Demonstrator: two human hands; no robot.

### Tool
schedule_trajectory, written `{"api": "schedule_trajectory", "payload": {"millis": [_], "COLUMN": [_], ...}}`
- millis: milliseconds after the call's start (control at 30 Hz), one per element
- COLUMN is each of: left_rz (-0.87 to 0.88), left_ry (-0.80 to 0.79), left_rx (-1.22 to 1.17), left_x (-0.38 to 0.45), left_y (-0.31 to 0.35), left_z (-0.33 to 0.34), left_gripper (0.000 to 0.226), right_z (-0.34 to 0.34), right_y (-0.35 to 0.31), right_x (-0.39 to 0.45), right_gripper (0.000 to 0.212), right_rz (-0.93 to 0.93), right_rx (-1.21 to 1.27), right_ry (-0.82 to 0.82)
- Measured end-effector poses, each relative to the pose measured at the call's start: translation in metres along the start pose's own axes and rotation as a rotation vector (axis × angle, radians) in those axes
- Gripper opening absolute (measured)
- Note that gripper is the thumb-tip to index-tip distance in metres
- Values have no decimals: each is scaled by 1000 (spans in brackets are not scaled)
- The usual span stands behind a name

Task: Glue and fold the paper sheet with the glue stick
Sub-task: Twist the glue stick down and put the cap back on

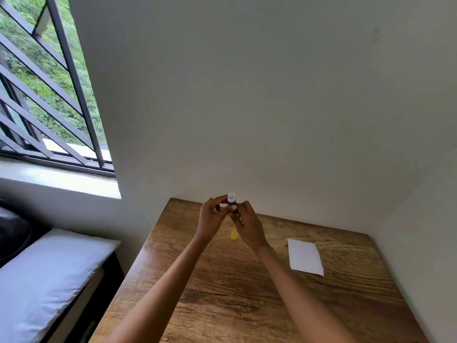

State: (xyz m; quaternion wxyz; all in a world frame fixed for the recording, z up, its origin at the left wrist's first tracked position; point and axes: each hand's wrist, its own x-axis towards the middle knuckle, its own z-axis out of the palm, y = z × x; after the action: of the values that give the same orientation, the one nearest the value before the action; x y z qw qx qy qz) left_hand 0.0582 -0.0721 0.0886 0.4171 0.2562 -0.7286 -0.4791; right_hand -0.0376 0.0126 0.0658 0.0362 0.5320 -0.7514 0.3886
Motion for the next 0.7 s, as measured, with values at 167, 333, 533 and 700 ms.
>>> {"api": "schedule_trajectory", "payload": {"millis": [167,333,533,700], "left_rz": [-49,-70,-127,-145], "left_ry": [47,54,78,125], "left_rx": [80,31,24,121], "left_x": [-8,-13,-7,-11], "left_y": [-3,-12,-15,-12], "left_z": [13,17,15,23], "left_gripper": [28,27,23,27], "right_z": [10,14,9,18], "right_y": [0,10,17,12], "right_x": [-5,-5,0,2], "right_gripper": [16,20,22,19], "right_rz": [116,153,79,142], "right_rx": [-79,39,40,-60], "right_ry": [203,41,-111,-46]}}
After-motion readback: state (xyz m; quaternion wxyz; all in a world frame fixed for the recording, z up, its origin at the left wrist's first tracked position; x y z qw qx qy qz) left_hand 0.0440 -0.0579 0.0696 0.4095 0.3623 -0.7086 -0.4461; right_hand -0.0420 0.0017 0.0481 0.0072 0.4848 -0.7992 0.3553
